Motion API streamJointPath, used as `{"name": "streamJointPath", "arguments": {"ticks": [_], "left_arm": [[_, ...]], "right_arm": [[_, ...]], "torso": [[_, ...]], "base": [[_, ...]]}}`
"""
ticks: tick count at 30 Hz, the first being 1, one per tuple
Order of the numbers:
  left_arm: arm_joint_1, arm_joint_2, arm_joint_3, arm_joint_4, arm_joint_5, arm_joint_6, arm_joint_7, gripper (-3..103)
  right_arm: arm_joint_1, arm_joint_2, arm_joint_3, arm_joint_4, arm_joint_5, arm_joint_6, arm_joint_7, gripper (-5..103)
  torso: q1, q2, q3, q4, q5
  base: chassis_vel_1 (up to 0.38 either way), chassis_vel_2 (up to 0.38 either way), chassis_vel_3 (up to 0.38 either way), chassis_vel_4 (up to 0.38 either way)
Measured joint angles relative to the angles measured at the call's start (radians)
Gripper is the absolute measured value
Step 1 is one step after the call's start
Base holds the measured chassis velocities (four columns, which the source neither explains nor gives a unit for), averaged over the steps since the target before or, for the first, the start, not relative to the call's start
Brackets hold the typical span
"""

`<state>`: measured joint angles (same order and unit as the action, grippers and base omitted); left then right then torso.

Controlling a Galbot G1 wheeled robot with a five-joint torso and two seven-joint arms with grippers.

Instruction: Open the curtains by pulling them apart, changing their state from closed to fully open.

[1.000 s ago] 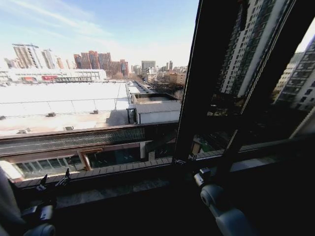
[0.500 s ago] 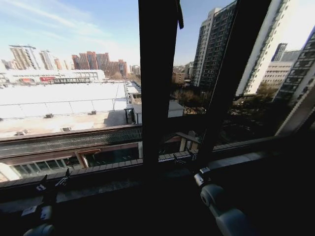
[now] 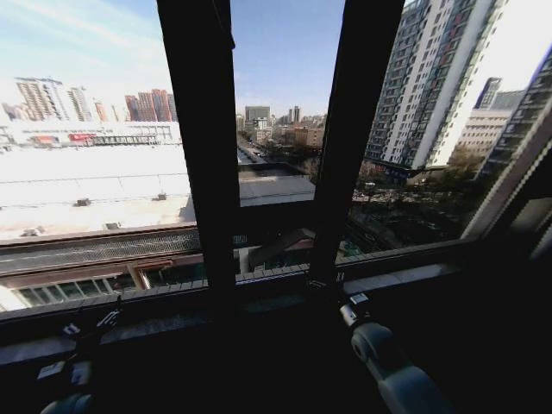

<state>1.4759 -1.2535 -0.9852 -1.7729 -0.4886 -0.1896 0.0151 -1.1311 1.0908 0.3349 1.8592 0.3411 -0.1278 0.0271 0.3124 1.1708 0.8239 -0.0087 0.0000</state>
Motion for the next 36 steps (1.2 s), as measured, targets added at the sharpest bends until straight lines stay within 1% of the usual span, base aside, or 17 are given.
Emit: {"name": "streamJointPath", "arguments": {"ticks": [15,18,21,28,29,32,33,36], "left_arm": [[0.000,0.000,0.000,0.000,0.000,0.000,0.000,100],[0.000,0.000,0.000,0.000,0.000,0.000,0.000,100],[0.000,0.000,0.000,0.000,0.000,0.000,0.000,100],[0.000,0.000,0.000,0.000,0.000,0.000,0.001,100],[0.000,0.000,0.000,0.000,0.000,0.000,0.000,100],[0.000,0.000,0.000,0.000,0.000,0.000,0.000,100],[0.000,0.000,-0.001,0.000,0.000,0.000,0.000,100],[0.000,0.000,-0.001,0.000,0.000,0.000,0.000,100]], "right_arm": [[0.000,0.000,0.000,0.000,0.000,0.000,0.000,100],[0.000,0.000,0.000,0.000,0.000,0.000,0.000,100],[0.000,0.000,0.000,0.000,0.000,0.000,0.000,100],[0.000,0.000,0.000,0.000,0.000,0.000,0.000,100],[0.000,0.000,0.000,0.000,0.000,0.000,0.000,100],[0.000,0.000,0.000,0.000,0.000,0.000,0.000,100],[0.000,0.000,0.000,0.000,0.000,0.000,0.000,100],[0.000,0.000,0.000,0.000,0.000,0.000,0.000,100]], "torso": [[0.000,0.000,0.000,0.0001,0.0002],[0.000,0.000,0.000,-0.0004,-0.0002],[0.000,0.000,0.000,-0.0004,0.0005],[0.000,0.000,0.000,0.0000,0.0005],[0.000,0.000,0.000,0.0001,-0.0004],[0.000,0.000,0.000,0.0005,-0.0015],[0.000,0.000,0.000,0.0006,-0.0006],[0.000,0.000,0.000,0.0003,-0.0003]], "base": [[-0.359,-0.353,0.349,0.357],[-0.354,-0.342,0.331,0.347],[-0.307,-0.283,0.250,0.302],[-0.045,-0.097,0.072,0.085],[0.000,0.000,0.000,0.000],[0.013,-0.004,-0.017,0.003],[0.082,0.001,-0.083,-0.011],[0.097,-0.055,-0.075,0.046]]}}
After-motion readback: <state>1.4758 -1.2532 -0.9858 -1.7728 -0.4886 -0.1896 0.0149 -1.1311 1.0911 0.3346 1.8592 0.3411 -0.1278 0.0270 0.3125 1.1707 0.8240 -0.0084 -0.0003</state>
